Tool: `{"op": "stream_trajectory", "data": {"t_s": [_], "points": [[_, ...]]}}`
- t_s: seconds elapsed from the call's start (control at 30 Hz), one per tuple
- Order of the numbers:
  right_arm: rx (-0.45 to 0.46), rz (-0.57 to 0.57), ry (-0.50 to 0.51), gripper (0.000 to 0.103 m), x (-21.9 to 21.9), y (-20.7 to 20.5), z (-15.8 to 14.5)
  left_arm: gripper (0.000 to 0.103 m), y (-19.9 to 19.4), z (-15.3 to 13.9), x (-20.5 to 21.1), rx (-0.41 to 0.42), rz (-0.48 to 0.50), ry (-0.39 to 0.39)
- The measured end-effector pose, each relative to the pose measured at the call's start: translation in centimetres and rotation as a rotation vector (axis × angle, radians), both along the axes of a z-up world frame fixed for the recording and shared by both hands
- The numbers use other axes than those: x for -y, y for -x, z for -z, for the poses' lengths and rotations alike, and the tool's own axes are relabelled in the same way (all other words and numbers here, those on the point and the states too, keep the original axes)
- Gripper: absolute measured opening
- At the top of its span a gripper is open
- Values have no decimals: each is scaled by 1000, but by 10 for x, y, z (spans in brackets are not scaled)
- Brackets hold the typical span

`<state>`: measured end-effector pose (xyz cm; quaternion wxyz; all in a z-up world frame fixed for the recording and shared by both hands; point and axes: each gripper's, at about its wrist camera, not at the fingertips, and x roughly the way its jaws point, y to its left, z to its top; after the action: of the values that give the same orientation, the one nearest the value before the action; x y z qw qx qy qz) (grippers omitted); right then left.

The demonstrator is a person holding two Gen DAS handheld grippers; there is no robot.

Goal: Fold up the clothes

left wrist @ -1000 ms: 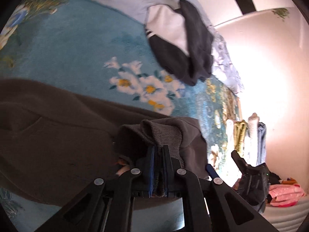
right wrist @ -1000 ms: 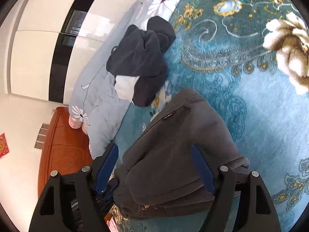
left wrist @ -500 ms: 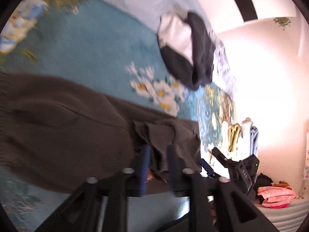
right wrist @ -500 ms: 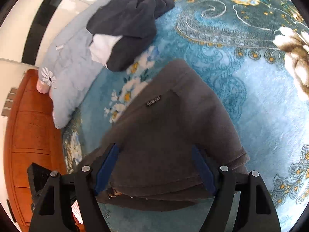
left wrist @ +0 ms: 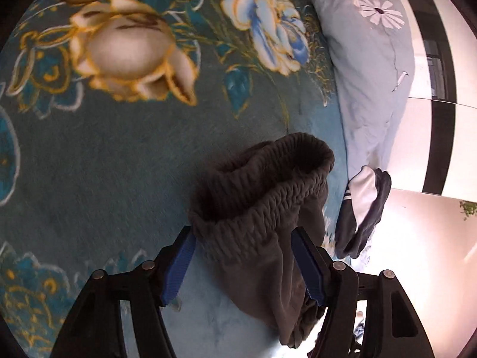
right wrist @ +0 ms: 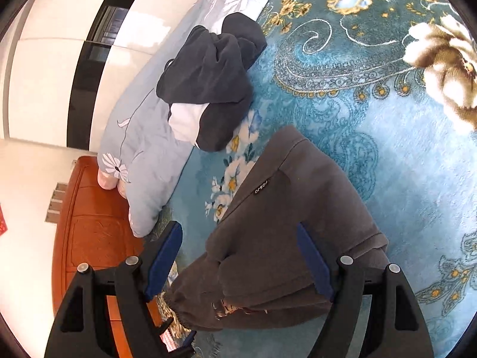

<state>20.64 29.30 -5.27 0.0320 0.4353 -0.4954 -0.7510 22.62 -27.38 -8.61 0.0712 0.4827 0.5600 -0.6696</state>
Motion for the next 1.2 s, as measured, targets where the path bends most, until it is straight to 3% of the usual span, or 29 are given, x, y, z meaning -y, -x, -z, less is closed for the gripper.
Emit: {"op": "stream_trajectory", "data": {"t_s": [0.1, 0.3, 0.37, 0.4, 0.47, 0.53, 0.67, 0.87, 0.93, 1.03, 1.2], "points": [[-3, 16, -3, 79, -3, -4, -3, 71, 7, 8, -4, 24, 63, 96], [-14, 90, 68, 79, -14, -16, -1, 74, 10, 12, -2, 20, 9, 94], [-18, 102, 88, 79, -15, -17, 0, 63, 15, 6, -4, 42, 20, 134], [-16, 100, 87, 79, -15, -16, 0, 54, 18, -1, -8, 58, 44, 177], [-6, 86, 73, 79, -13, -15, -2, 47, 24, -17, -18, 74, 94, 266], [4, 74, 61, 79, -12, -14, -2, 41, 30, -42, -28, 28, 142, 343], [-1, 75, 71, 79, -11, -14, -1, 40, 49, -111, -62, -123, 277, 492], [-18, 106, 99, 79, -16, -20, 1, 39, 72, -213, -175, -457, 588, 760], [-22, 118, 110, 79, -18, -21, 1, 38, 76, -223, -222, -542, 691, 815], [-32, 139, 113, 79, -22, -24, 0, 37, 84, -211, -291, -578, 836, 829], [-56, 201, 133, 79, -31, -34, -1, 36, 93, -159, -377, -499, 1035, 800]]}}
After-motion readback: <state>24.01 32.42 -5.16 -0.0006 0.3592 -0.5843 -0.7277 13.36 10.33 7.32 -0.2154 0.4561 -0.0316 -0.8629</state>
